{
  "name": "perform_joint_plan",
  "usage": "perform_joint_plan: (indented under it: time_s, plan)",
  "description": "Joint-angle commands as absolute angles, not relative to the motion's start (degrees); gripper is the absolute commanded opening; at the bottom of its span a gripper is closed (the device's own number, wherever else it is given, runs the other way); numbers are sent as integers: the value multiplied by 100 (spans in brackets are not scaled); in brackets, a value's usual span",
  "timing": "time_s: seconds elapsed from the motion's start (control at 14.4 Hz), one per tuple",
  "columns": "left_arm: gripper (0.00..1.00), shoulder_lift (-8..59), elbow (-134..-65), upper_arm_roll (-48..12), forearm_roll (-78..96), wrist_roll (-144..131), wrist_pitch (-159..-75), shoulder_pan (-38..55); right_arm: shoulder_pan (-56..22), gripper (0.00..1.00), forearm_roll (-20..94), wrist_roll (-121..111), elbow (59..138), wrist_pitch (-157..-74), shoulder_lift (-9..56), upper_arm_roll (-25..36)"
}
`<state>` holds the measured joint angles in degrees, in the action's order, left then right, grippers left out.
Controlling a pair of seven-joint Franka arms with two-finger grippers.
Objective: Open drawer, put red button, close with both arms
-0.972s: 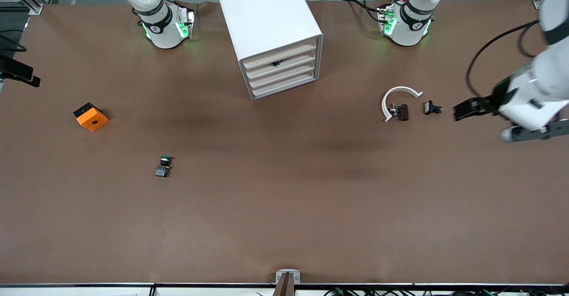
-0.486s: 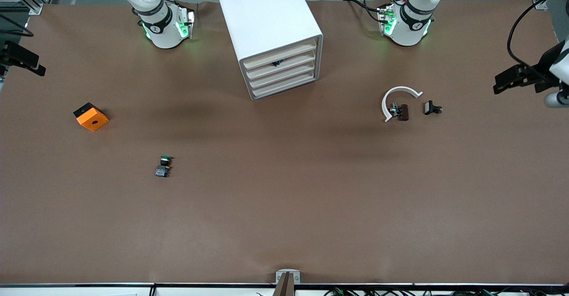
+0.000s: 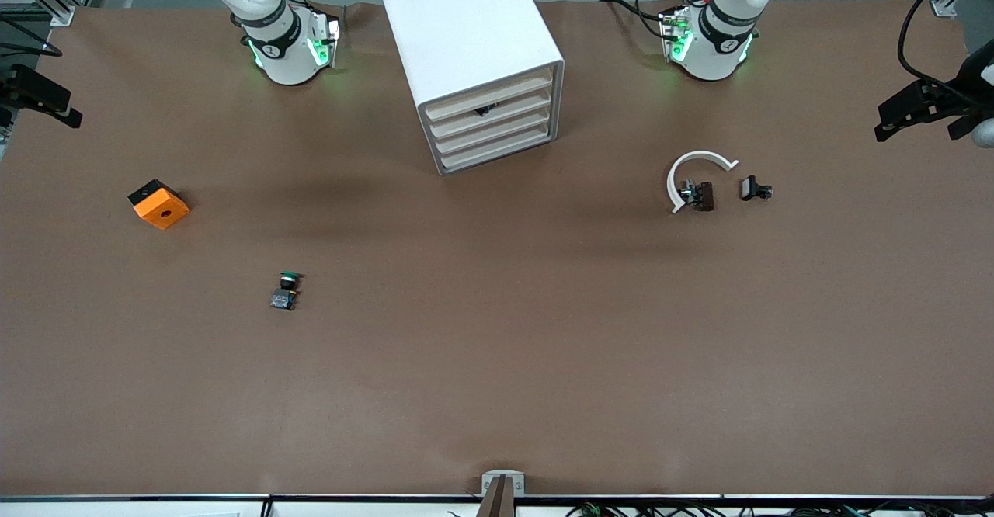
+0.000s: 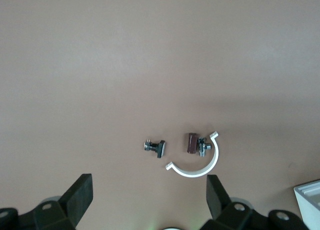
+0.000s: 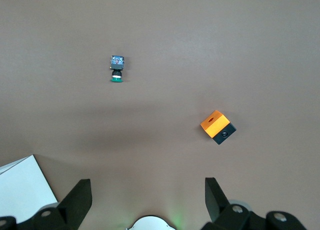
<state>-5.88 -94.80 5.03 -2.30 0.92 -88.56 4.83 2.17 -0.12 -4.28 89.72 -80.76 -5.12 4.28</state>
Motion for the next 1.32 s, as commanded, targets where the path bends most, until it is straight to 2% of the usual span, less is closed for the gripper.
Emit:
perform_joint_plan:
  time_s: [0.0,0.42,1.25]
  plan:
    - [100,-650,-9335,528,-202,158,-8912,545,281,100,70,-483,9097,-8156,-624,396]
    - [100,-624,-8798,255,-194,61,-8868,510,290,100,79,-475,9105,-8130,-633,422]
    - [100,-395,-8833,290,-35,-62,-8631,492,299,100,237,-404,9114,-8112,-633,422]
